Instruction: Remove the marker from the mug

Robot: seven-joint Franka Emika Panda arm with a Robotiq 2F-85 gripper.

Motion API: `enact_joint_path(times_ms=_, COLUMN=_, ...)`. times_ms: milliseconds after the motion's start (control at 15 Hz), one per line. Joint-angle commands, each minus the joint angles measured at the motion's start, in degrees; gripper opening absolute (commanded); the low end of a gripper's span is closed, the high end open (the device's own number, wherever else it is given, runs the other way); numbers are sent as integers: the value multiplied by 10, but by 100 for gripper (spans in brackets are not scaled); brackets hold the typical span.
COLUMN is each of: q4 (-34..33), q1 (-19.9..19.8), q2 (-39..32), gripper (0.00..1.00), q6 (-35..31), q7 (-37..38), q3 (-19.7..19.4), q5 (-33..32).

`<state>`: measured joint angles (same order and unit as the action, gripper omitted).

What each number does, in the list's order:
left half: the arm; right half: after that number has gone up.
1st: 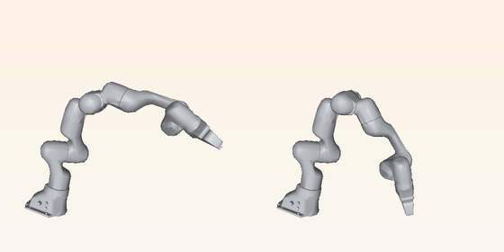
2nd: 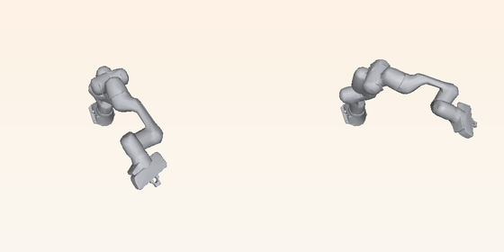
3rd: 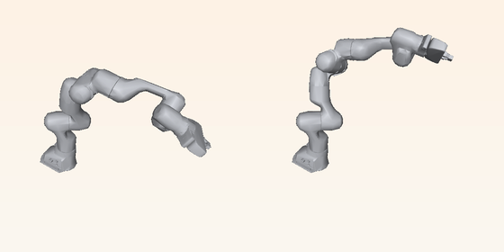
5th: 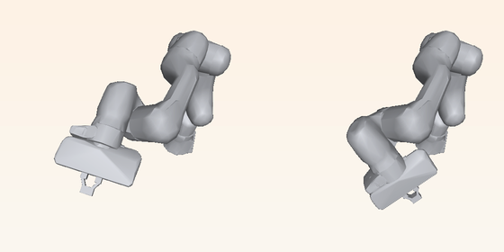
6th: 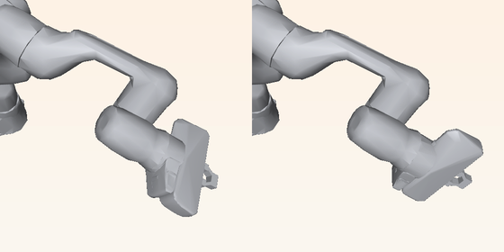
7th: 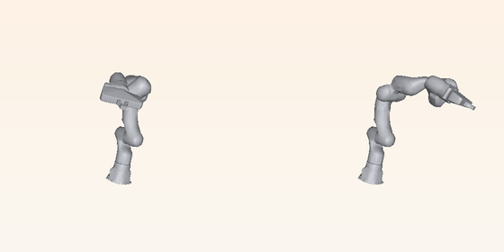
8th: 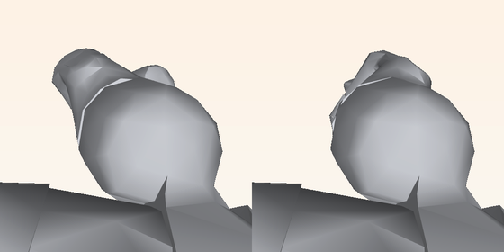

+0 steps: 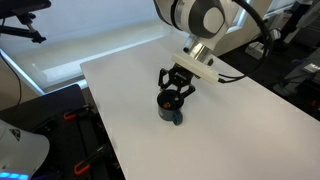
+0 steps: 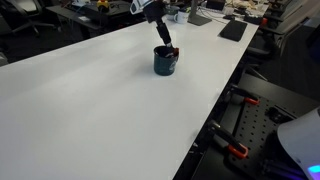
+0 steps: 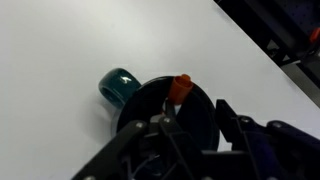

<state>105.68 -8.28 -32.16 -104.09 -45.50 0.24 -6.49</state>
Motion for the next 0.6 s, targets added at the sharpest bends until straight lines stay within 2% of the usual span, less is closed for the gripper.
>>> enact_joint_path(times_ms=0, q4=0, q1=0, q2=3, gripper=77, q6=13, q7=16, q3=1, q5=1)
enact_joint_path(times_ms=200, q4=0, q1=1, q2=3, gripper=99, q6=14, q7=17, q3=1, q5=1)
enact_joint_path(times_ms=533, q4=0, q1=0, q2=1, gripper=100, q6=15, q7=16, q3=2, q5=3)
